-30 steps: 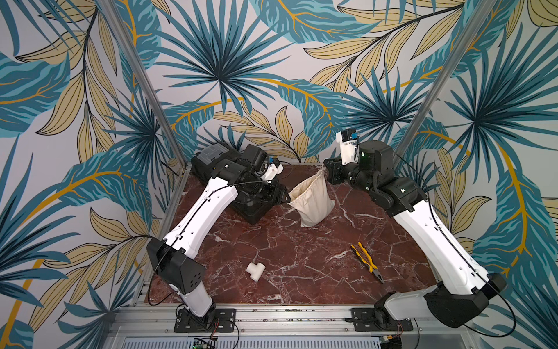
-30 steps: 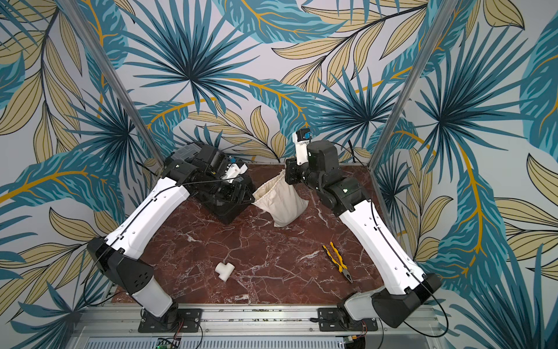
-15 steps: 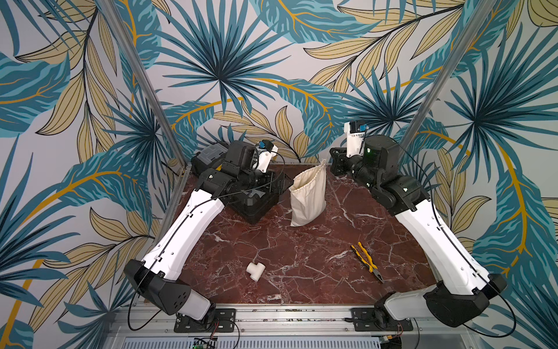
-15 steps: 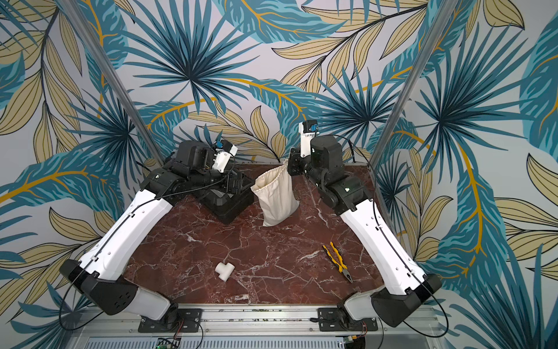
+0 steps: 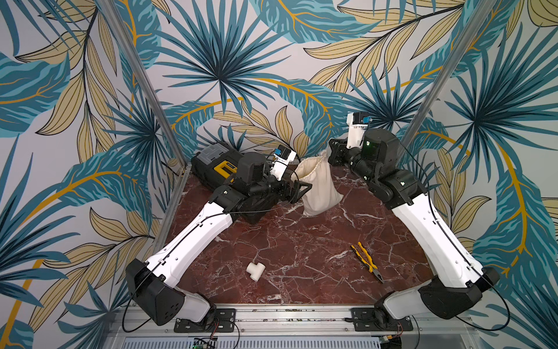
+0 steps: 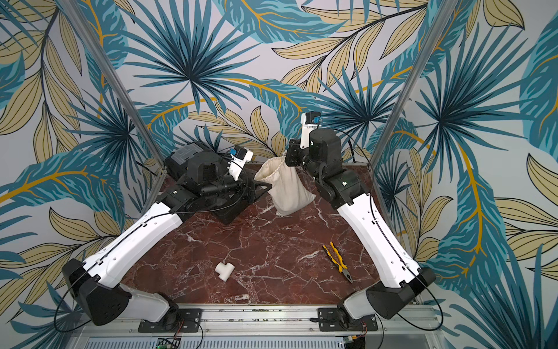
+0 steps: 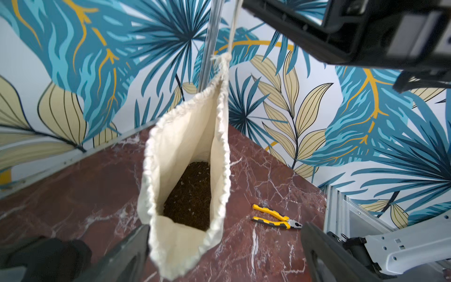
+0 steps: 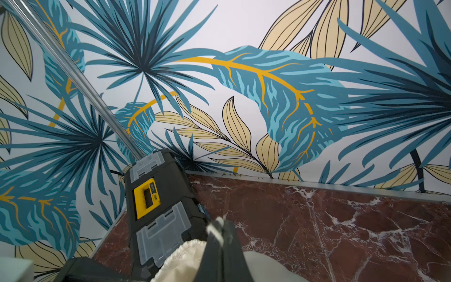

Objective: Close the soil bag
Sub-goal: Frap the soil bag at the center of the board.

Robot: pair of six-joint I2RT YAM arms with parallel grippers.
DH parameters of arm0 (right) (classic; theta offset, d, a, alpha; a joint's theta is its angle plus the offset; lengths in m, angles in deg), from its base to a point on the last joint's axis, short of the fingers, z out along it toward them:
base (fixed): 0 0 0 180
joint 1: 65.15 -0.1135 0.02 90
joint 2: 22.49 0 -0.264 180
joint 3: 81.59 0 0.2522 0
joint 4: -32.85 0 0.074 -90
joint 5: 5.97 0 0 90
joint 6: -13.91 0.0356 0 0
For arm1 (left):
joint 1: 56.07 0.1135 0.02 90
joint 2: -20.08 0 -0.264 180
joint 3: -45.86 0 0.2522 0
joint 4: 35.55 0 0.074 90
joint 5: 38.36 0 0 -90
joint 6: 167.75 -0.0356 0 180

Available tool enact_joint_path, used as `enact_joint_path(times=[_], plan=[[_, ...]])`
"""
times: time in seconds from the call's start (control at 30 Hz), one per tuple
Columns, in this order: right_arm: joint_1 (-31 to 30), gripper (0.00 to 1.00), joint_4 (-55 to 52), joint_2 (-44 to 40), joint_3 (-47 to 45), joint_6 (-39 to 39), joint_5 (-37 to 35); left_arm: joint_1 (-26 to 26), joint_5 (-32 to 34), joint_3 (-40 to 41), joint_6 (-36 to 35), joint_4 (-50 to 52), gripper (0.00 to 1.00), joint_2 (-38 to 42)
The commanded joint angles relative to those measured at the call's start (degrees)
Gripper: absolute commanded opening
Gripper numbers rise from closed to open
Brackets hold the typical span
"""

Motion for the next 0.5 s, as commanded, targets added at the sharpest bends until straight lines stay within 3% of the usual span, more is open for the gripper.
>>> enact_joint_path(times=[0.0, 0.3, 0.47], plan=[[-0.17, 0.0, 0.53, -0.41, 1.36, 4.8, 3.36, 0.02, 1.37, 1.48, -1.98, -10.67, 0.99, 1.69], [-0.36, 0.0, -0.93, -0.09, 0.77, 4.57, 6.32, 0.01, 1.08, -3.6, -6.29, -9.42, 0.95, -1.83], [-0.54, 0.0, 1.28, -1.67, -3.49, 7.6, 9.82, 0.01, -5.02, -2.11, -6.75, -13.16, 0.95, -2.17]])
